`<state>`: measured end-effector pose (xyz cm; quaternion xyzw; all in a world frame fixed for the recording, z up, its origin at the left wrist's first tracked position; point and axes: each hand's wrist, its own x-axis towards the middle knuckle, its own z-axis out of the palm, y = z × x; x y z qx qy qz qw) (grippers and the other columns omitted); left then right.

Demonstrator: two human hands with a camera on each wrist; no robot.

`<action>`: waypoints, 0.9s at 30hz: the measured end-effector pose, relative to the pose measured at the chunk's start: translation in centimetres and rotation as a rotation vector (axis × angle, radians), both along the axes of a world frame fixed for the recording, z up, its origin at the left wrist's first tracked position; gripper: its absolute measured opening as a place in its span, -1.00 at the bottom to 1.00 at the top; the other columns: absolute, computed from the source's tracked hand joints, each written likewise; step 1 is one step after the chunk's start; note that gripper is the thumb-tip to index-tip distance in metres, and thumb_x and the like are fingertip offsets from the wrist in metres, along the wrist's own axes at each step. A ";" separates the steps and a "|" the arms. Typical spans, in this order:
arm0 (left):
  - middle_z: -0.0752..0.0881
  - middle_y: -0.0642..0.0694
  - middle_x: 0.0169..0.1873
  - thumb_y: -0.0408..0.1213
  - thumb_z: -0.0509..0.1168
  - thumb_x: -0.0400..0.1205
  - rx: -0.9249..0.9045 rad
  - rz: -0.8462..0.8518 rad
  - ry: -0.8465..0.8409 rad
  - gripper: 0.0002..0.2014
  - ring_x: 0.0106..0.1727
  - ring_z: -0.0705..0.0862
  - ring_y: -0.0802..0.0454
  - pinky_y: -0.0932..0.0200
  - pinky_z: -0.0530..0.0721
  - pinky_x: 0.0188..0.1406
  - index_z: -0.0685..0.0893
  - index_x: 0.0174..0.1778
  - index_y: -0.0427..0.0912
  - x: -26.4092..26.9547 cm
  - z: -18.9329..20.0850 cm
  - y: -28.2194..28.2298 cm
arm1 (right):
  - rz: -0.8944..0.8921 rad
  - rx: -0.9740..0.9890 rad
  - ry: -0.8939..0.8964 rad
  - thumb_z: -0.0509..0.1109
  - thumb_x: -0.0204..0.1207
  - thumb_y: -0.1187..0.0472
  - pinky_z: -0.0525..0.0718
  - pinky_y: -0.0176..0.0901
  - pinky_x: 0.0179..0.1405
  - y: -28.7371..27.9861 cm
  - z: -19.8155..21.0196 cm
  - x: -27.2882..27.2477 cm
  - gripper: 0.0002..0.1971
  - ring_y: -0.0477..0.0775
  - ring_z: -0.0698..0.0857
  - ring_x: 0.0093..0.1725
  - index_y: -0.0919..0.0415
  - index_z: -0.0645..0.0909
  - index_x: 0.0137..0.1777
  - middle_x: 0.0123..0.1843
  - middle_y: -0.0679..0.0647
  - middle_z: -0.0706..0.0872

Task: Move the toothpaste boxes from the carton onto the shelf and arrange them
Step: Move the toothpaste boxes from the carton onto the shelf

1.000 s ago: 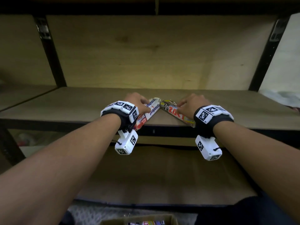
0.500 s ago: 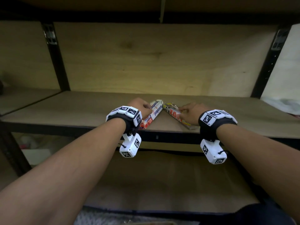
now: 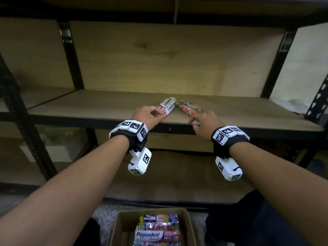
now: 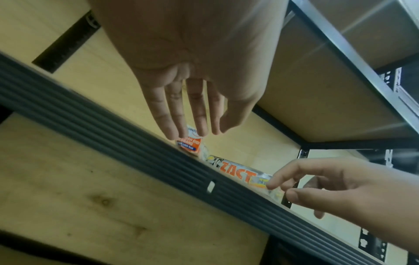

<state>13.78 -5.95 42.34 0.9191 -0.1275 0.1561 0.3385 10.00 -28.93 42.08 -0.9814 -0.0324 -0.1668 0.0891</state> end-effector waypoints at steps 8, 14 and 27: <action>0.77 0.18 -0.27 -0.15 0.40 0.58 -0.070 -0.116 0.243 -0.88 -0.29 0.67 0.31 0.37 0.61 -0.31 0.83 -0.06 -0.02 -4.3 -8.7 1.5 | 0.179 0.050 0.255 0.32 0.57 0.21 0.57 -0.13 0.27 2.3 -8.0 -3.5 -0.77 0.06 0.64 0.16 -0.07 0.71 0.12 0.09 0.02 0.56; 0.81 0.14 -0.22 -0.12 0.40 0.56 -0.002 -0.061 0.496 -0.90 -0.31 0.68 0.26 0.37 0.59 -0.33 0.82 -0.11 0.05 -5.9 -18.0 3.8 | 0.212 0.080 0.494 0.32 0.57 0.21 0.60 -0.08 0.24 3.5 -16.1 -4.1 -0.78 0.02 0.62 0.14 -0.15 0.69 0.05 0.10 -0.02 0.60; 0.73 -0.01 -0.19 -0.25 0.35 0.64 0.080 0.074 1.002 -0.90 -0.15 0.65 0.04 0.22 0.68 -0.04 0.73 -0.18 -0.10 -8.3 -35.7 7.8 | 0.090 0.162 0.838 0.26 0.59 0.29 0.59 -0.19 -0.09 5.7 -32.3 -4.6 -0.75 0.11 0.68 0.00 -0.06 0.67 0.09 0.13 0.03 0.71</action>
